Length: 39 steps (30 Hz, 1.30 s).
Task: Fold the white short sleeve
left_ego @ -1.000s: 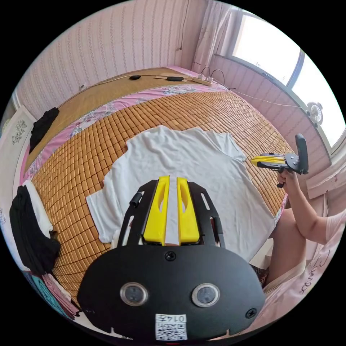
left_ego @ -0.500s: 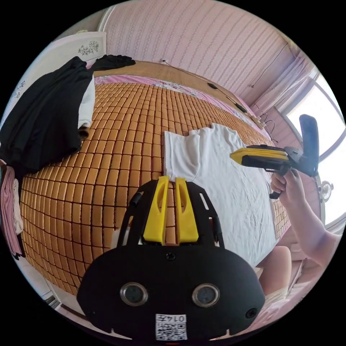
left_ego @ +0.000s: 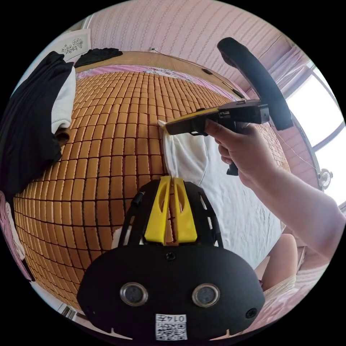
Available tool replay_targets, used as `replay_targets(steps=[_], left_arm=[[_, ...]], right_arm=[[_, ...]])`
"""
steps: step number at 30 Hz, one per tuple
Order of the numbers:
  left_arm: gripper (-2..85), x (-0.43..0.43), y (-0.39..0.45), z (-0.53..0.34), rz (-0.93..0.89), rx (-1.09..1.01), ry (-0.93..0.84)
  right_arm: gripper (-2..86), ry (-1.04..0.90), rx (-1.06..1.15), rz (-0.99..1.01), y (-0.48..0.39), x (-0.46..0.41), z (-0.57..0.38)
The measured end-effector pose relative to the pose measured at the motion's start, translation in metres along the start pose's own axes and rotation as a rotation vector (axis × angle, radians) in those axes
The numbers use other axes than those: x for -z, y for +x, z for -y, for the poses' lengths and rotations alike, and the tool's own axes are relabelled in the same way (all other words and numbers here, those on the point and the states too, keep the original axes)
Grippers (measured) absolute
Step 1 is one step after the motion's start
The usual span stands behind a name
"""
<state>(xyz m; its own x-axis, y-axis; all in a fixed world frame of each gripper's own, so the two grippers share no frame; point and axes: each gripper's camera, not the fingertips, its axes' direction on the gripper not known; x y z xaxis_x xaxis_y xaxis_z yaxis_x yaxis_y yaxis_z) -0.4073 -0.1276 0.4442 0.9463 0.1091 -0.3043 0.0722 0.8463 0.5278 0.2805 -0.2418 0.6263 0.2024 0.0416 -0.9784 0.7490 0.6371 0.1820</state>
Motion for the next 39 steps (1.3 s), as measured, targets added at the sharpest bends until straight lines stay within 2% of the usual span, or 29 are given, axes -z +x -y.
replay_targets(steps=[4, 8, 12, 17, 22, 27, 32, 39], left_arm=[[-0.8, 0.024, -0.002, -0.005, 0.025, 0.0, 0.059], [-1.0, 0.026, -0.003, -0.011, 0.039, -0.013, 0.029], [-0.9, 0.034, -0.008, -0.009, 0.024, 0.002, 0.029], [-0.4, 0.044, -0.013, -0.014, -0.008, 0.018, 0.048], [2.5, 0.048, -0.018, -0.019, -0.078, 0.033, 0.005], [4.1, 0.061, -0.021, -0.027, -0.031, 0.058, 0.005], [5.0, 0.067, -0.022, -0.021, -0.074, 0.095, 0.051], [3.8, 0.051, -0.022, -0.01, -0.056, 0.107, 0.032]], right_arm=[[1.3, 0.125, 0.052, 0.084, -0.013, 0.01, 0.009], [2.0, 0.037, 0.09, 0.078, -0.027, -0.013, 0.024], [6.2, 0.087, 0.145, 0.105, -0.031, 0.004, 0.031], [6.4, 0.181, 0.145, 0.082, -0.008, 0.044, 0.014], [6.5, 0.09, 0.11, 0.076, 0.024, 0.054, -0.02], [6.5, 0.029, 0.124, 0.078, 0.019, 0.042, -0.039], [6.5, 0.042, 0.171, 0.126, -0.011, 0.031, -0.006], [7.9, -0.001, 0.275, 0.017, -0.058, 0.005, 0.054]])
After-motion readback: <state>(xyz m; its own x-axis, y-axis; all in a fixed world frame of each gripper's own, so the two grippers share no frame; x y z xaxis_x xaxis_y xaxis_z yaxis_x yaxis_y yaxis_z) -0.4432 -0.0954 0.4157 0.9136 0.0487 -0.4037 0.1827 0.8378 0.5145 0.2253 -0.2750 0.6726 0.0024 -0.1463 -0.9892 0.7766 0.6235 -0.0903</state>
